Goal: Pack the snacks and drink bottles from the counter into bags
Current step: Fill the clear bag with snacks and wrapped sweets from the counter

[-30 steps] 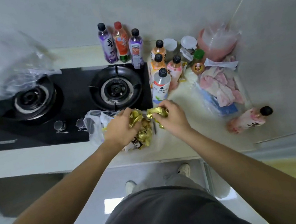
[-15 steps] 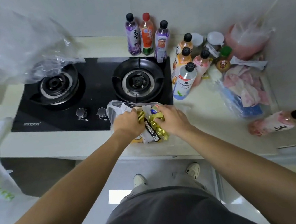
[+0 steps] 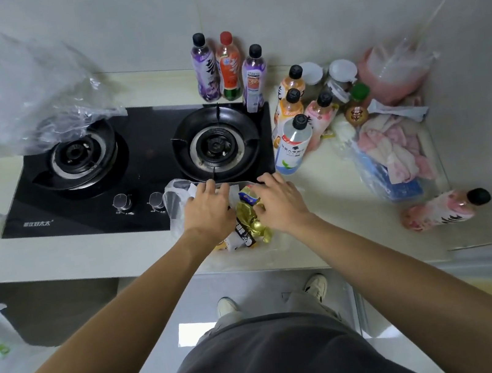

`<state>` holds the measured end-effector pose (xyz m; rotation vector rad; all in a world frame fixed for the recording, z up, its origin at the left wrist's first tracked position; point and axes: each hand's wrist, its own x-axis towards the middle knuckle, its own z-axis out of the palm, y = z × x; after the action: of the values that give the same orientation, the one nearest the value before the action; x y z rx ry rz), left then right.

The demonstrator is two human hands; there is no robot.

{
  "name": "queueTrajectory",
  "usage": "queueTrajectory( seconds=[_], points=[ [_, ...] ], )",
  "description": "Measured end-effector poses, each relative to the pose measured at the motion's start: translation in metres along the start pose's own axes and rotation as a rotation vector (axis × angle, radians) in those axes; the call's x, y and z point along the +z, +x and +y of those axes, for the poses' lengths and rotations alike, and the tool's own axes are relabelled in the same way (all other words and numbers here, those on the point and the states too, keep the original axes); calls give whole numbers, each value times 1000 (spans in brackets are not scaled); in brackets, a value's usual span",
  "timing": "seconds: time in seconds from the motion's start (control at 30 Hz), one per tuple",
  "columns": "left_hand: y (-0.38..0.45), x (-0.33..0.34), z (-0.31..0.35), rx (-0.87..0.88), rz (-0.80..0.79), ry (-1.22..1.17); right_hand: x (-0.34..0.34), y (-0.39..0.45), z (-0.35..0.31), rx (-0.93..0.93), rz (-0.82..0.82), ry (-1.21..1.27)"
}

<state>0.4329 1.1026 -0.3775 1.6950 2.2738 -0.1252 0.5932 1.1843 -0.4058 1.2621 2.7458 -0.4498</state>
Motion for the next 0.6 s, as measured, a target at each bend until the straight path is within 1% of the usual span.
queueTrajectory(
  seconds=[0.2, 0.3, 0.4, 0.47, 0.53, 0.6],
  points=[
    [14, -11, 29, 146, 103, 11, -12, -8, 30, 1, 169, 32],
    [26, -14, 57, 243, 179, -17, -20, -18, 60, 67, 285, 60],
    [38, -15, 101, 389, 229, -31, -34, -27, 106, 175, 333, 59],
    [48, -15, 136, 467, 227, -58, -44, -32, 143, 222, 366, 51],
    [64, -14, 174, 508, 198, -86, -52, -33, 187, 273, 419, 20],
    [81, -16, 203, 524, 143, -104, -62, -29, 220, 311, 386, -41]
  ],
)
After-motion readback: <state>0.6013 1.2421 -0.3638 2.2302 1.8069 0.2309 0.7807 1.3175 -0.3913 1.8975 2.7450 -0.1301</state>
